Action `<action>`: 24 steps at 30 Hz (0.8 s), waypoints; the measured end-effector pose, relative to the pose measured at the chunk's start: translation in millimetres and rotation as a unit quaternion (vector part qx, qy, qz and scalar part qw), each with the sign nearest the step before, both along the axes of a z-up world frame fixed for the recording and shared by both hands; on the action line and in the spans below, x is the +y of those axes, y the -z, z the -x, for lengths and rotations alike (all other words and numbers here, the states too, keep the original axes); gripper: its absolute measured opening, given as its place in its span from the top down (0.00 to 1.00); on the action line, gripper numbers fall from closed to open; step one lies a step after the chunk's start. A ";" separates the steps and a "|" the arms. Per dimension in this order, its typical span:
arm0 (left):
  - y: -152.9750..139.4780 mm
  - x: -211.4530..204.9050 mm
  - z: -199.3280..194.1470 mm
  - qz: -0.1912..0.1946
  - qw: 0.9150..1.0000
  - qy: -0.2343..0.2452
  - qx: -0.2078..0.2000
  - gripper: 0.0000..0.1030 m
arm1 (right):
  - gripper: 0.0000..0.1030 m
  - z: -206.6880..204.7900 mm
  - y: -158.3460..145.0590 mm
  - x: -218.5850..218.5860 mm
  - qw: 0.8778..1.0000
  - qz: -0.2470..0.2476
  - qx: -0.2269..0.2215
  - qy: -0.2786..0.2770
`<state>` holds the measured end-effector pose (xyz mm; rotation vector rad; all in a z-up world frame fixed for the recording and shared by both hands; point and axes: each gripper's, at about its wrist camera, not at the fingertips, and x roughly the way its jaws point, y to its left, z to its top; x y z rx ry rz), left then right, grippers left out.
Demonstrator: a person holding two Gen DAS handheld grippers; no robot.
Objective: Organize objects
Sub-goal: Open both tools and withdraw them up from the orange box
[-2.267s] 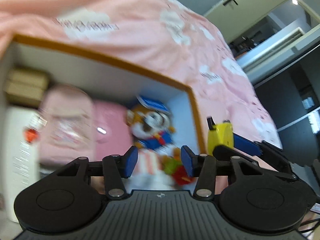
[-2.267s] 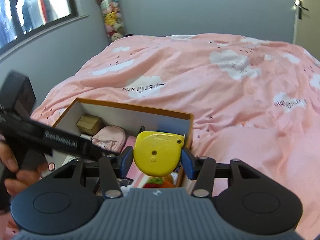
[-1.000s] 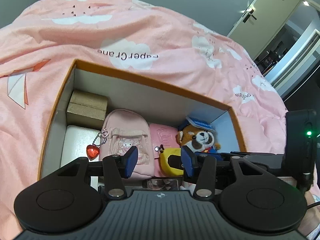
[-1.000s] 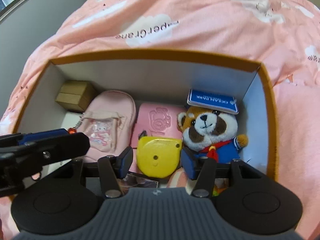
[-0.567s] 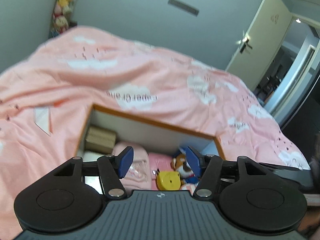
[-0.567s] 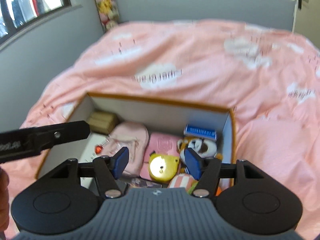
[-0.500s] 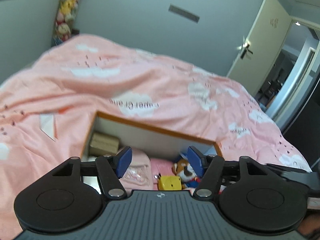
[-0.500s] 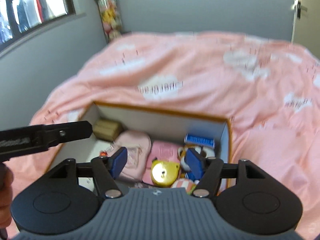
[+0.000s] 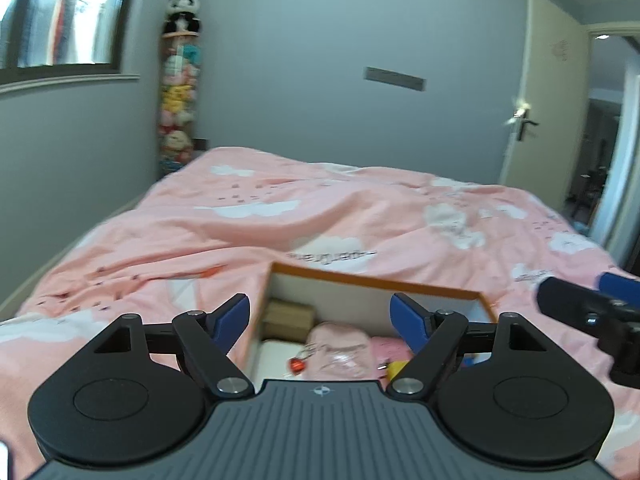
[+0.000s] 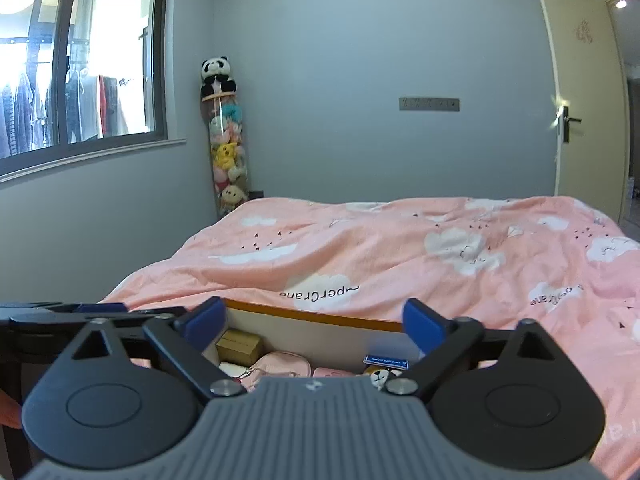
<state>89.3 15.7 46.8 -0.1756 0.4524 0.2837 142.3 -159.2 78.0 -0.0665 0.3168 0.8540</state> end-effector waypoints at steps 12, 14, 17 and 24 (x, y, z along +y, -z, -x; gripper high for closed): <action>23.3 -7.3 15.9 -0.036 0.998 -0.018 0.052 0.10 | 0.01 6.4 36.2 0.8 0.998 0.043 0.041 0.024; 26.7 -8.8 17.9 -0.032 0.998 -0.017 0.059 0.10 | 0.01 7.6 44.0 1.7 0.997 0.053 0.041 0.023; 31.1 -11.1 21.1 -0.021 0.998 -0.010 0.066 0.10 | 0.01 5.9 56.3 3.1 0.996 0.066 0.047 0.024; 43.5 -16.2 21.4 -0.037 0.995 -0.017 0.094 0.10 | 0.01 6.7 74.7 4.2 0.994 0.081 0.063 0.024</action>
